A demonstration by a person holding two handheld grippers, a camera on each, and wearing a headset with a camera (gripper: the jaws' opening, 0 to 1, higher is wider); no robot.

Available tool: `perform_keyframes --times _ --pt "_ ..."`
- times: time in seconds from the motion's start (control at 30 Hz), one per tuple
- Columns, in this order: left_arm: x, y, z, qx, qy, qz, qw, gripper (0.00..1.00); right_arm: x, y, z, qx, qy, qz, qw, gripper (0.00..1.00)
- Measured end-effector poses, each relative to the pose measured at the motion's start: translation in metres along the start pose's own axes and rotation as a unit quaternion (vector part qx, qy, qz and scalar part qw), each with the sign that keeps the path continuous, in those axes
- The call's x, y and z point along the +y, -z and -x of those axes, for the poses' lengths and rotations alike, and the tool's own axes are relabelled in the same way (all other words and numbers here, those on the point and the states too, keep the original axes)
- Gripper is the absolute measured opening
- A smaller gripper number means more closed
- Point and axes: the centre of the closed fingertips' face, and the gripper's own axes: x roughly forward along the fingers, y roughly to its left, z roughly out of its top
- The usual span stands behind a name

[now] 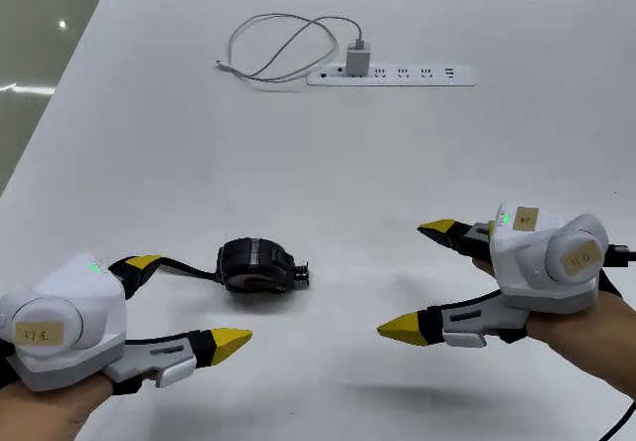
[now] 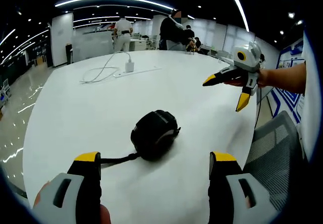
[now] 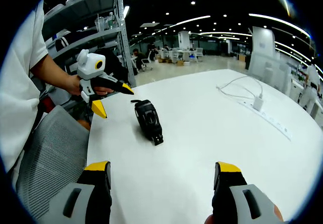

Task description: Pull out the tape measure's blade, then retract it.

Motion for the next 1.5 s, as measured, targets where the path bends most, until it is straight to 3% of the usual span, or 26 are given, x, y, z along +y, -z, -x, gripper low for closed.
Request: perform_keyframes --times 0.77,1.17,1.5 --pt "-0.003 0.012 0.015 0.005 0.026 -0.013 0.9996 0.95 0.008 0.015 0.031 0.003 0.018 -0.003 0.9998 0.99" --pt "-0.005 0.018 0.023 0.009 0.033 -0.016 0.9993 0.99 0.016 0.030 0.044 0.021 0.023 -0.004 0.9995 0.99" --pt "-0.005 0.027 0.034 0.019 0.035 -0.037 0.9985 0.99 0.020 0.038 0.057 0.028 0.029 -0.008 0.9991 0.99"
